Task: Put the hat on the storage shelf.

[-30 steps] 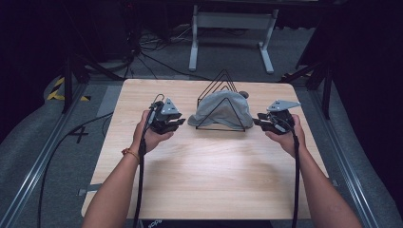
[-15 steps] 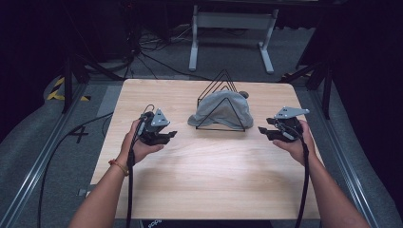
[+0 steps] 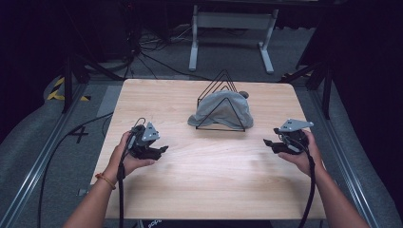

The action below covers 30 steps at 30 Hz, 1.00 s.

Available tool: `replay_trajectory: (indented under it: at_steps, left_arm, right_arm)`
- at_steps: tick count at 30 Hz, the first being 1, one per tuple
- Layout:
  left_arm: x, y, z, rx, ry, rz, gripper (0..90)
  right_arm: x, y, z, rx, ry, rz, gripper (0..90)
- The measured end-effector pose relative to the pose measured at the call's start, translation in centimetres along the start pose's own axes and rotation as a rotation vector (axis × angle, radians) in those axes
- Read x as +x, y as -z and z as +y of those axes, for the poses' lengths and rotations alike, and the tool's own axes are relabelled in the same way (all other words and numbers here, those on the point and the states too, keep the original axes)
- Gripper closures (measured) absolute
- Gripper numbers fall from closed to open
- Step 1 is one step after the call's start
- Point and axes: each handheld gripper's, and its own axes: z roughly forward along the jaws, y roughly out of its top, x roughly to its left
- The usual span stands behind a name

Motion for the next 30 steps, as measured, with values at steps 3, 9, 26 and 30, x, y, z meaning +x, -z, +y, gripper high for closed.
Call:
replay_trajectory:
  at_steps: [3, 9, 26, 30]
  left_arm:
    - [-0.1, -0.1, -1.4, 0.035, 0.004, 0.007, 31.5]
    - [-0.2, -0.1, -3.0, 0.065, 0.022, -0.009, 28.8]
    - [-2.1, 1.1, -7.7, 0.059, 0.011, -0.055, 24.9]
    - [-2.1, 1.4, -8.6, 0.026, 0.059, -0.083, 25.0]
  right_arm:
    - [0.2, 0.2, -1.2, 0.015, -0.016, 0.001, 37.5]
    - [0.5, 0.6, -2.6, 0.018, -0.02, 0.005, 36.0]
    - [1.5, 2.4, -9.4, 0.027, -0.079, 0.017, 32.1]
    - [1.5, 3.1, -10.8, 0.017, -0.115, 0.026, 30.5]
